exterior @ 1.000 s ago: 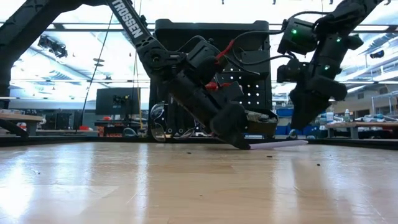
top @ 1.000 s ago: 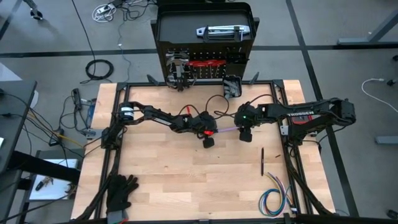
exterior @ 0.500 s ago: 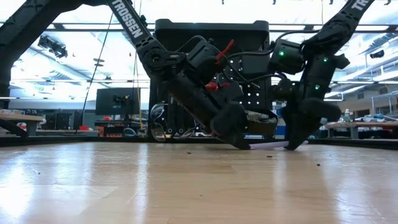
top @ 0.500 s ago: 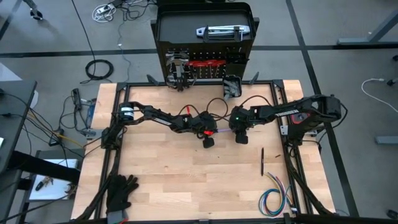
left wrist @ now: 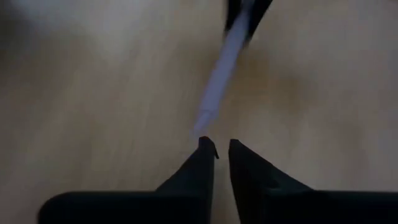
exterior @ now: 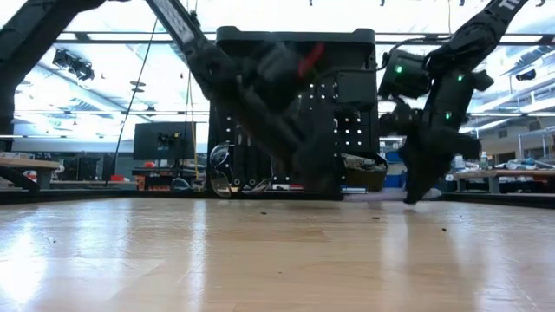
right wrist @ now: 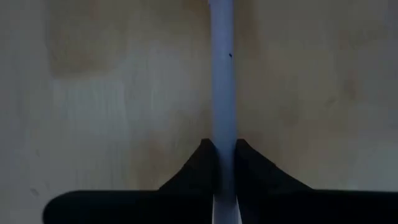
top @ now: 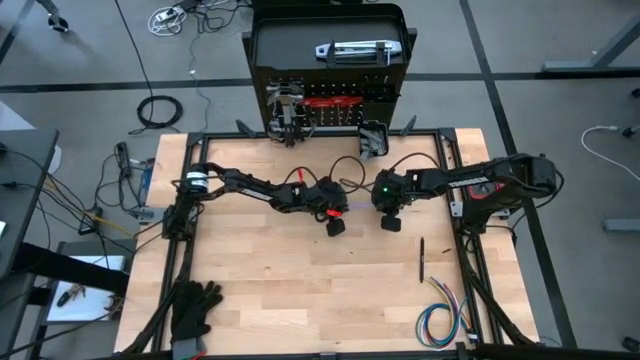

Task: Hang tools onto peg board
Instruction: Put the pink pen on the pegboard

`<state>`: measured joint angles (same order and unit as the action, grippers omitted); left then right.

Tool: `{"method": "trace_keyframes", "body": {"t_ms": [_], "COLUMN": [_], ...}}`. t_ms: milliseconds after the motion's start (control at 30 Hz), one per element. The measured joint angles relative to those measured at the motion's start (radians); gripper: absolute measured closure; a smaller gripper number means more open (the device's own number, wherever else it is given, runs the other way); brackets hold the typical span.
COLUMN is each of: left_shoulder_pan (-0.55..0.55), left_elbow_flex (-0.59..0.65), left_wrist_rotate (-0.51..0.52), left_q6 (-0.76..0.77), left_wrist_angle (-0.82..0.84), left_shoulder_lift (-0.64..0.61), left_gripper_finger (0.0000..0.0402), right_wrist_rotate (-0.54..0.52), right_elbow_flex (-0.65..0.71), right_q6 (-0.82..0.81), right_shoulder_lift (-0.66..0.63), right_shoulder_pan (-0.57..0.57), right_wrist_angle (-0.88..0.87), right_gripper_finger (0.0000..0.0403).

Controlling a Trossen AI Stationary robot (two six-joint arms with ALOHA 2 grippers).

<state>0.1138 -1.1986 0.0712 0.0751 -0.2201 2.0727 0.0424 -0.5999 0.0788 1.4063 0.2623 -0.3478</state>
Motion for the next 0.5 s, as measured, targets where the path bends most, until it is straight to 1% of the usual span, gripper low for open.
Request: {"method": "trace_keyframes", "body": {"t_ms": [67, 133, 200, 267, 333, 400, 500], "left_shoulder_pan": [-0.002, -0.008, -0.021, -0.037, -0.053, -0.065, -0.081], "left_elbow_flex": [0.004, 0.023, 0.063, 0.112, 0.167, 0.225, 0.298], "left_wrist_rotate": [0.004, 0.017, 0.038, 0.052, 0.068, 0.084, 0.097], "left_q6": [-0.017, -0.032, -0.047, -0.052, -0.058, -0.061, -0.060], "left_wrist_angle": [-0.014, -0.078, -0.125, -0.209, -0.329, -0.461, -0.654], "left_shoulder_lift": [-0.052, -0.089, -0.114, -0.133, -0.151, -0.158, -0.157], "left_gripper_finger": [0.0337, 0.0328, 0.0325, 0.0325, 0.0324, 0.0324, 0.0324], "right_wrist_rotate": [0.003, 0.011, 0.021, 0.022, 0.013, -0.026, -0.098], "right_elbow_flex": [-0.003, -0.001, 0.010, 0.020, 0.034, 0.060, 0.123], "right_q6": [-0.024, -0.043, -0.072, -0.110, -0.157, -0.206, -0.267], "right_shoulder_lift": [-0.045, -0.090, -0.140, -0.197, -0.261, -0.335, -0.449], "right_shoulder_pan": [-0.004, -0.008, -0.018, -0.030, -0.043, -0.063, -0.105], "right_wrist_angle": [-0.008, -0.035, -0.043, -0.039, -0.035, -0.014, 0.110], "right_gripper_finger": [0.0360, 0.0360, 0.0360, 0.0360, 0.0360, 0.0360, 0.0360]}}
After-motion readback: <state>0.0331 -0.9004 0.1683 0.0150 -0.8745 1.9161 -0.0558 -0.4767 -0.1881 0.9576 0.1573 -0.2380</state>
